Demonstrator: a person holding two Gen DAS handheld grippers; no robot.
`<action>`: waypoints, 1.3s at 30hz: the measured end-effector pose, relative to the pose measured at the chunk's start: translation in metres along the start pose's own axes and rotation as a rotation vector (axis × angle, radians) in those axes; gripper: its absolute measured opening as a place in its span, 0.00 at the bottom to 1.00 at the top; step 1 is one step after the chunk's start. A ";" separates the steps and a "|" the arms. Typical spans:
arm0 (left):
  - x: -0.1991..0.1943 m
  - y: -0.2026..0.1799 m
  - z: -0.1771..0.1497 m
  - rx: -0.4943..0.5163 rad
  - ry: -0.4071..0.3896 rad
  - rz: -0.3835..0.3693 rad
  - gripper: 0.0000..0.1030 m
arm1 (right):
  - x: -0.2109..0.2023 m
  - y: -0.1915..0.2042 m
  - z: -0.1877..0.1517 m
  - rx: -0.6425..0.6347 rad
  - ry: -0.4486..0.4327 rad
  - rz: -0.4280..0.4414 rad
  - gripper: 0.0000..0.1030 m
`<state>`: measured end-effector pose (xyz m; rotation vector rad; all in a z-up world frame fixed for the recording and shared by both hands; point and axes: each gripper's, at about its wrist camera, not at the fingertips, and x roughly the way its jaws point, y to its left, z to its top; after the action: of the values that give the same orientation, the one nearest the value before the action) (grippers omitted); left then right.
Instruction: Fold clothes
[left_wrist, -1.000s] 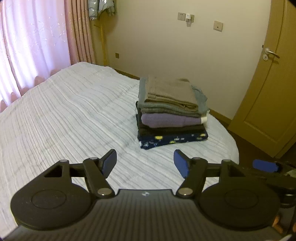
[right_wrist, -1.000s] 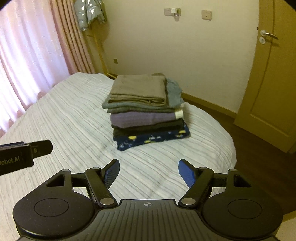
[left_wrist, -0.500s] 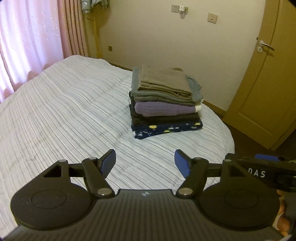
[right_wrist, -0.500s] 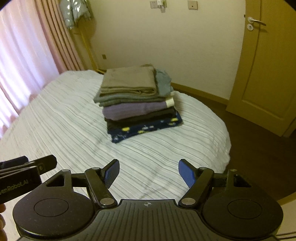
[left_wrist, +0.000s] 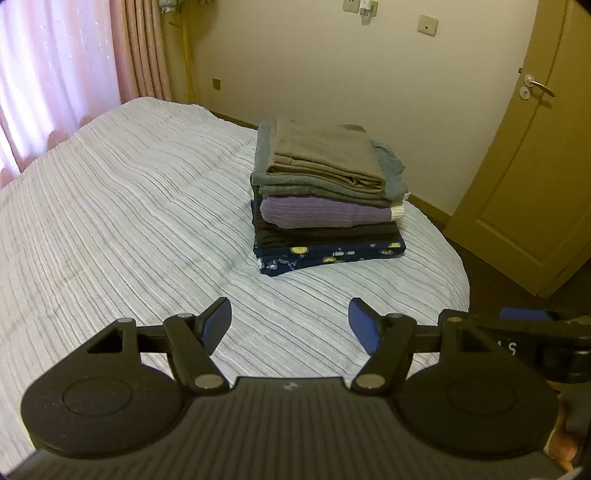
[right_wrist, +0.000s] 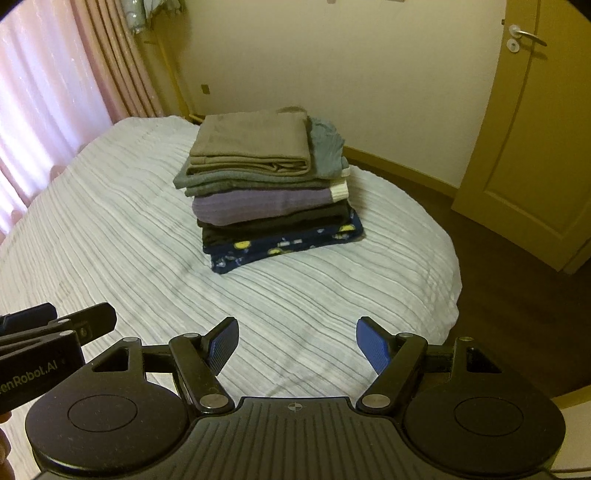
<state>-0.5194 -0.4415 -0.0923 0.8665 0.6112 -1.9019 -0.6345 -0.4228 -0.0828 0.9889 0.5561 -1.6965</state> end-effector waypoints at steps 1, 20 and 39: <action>0.003 -0.001 0.002 -0.001 0.004 -0.001 0.65 | 0.003 -0.001 0.002 -0.001 0.005 0.000 0.72; 0.078 -0.012 0.042 -0.004 0.083 -0.008 0.65 | 0.065 -0.022 0.044 0.009 0.093 -0.006 0.72; 0.126 -0.007 0.063 -0.003 0.131 0.003 0.65 | 0.101 -0.018 0.073 0.006 0.122 -0.003 0.72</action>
<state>-0.5860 -0.5513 -0.1501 0.9946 0.6907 -1.8513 -0.6880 -0.5274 -0.1279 1.1015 0.6327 -1.6494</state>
